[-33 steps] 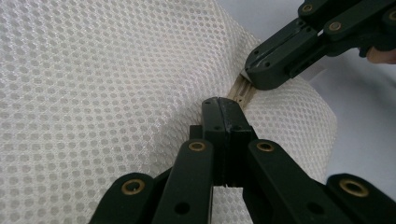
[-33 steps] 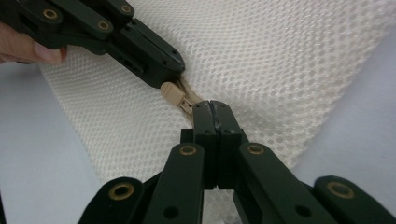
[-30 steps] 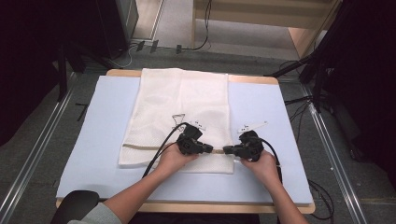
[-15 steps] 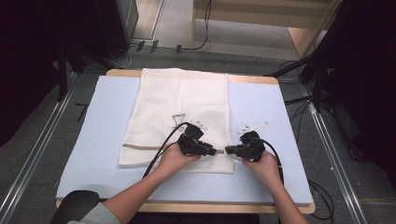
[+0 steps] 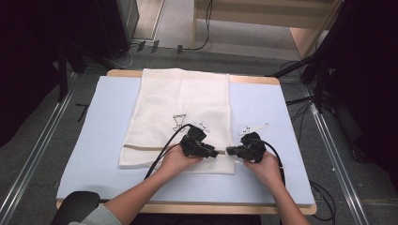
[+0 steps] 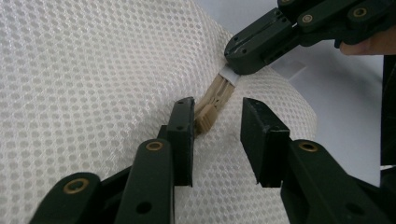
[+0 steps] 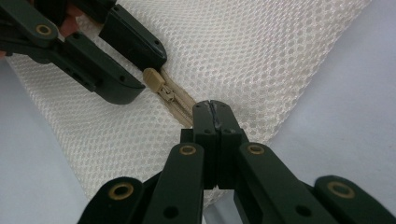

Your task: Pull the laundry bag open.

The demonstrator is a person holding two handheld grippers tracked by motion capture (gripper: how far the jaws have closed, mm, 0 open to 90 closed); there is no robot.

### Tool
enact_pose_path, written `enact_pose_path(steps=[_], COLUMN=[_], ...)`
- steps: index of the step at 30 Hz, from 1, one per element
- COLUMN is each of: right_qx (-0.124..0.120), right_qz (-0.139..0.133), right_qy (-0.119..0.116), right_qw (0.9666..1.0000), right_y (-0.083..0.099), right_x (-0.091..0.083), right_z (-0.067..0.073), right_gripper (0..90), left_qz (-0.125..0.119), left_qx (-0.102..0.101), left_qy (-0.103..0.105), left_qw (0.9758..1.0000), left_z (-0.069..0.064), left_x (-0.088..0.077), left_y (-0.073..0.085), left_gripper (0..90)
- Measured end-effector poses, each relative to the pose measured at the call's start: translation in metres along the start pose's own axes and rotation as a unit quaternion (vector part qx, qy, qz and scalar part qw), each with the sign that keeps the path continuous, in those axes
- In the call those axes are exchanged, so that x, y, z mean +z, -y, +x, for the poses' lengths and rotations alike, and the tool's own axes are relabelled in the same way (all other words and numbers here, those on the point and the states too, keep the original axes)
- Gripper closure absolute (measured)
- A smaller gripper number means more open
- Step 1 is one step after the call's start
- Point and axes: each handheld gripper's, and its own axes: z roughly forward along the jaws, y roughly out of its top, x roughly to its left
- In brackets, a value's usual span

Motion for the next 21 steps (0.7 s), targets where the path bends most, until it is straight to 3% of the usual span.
enact_pose_path(steps=[11, 14, 21], right_qx=[0.0, 0.007, -0.012], right_qz=[-0.007, -0.012, -0.014], right_qy=[0.008, 0.008, 0.028], right_qw=[0.9999, 0.9999, 0.9994], right_y=[0.0012, 0.0019, 0.0022], right_x=[0.0013, 0.0021, 0.0039], right_z=[0.0021, 0.0029, 0.0091], right_gripper=[90.0, 90.0, 90.0], left_qz=[-0.009, -0.005, 0.005], left_qx=[0.008, 0.003, -0.017], left_qy=[-0.008, -0.004, 0.013], left_qw=[0.9999, 1.0, 0.9998], left_z=[-0.0015, 0.0001, 0.0045], left_x=[0.0101, 0.0096, 0.0067], left_y=[-0.0006, -0.0012, -0.0041], left_gripper=[86.3, 87.7, 88.5])
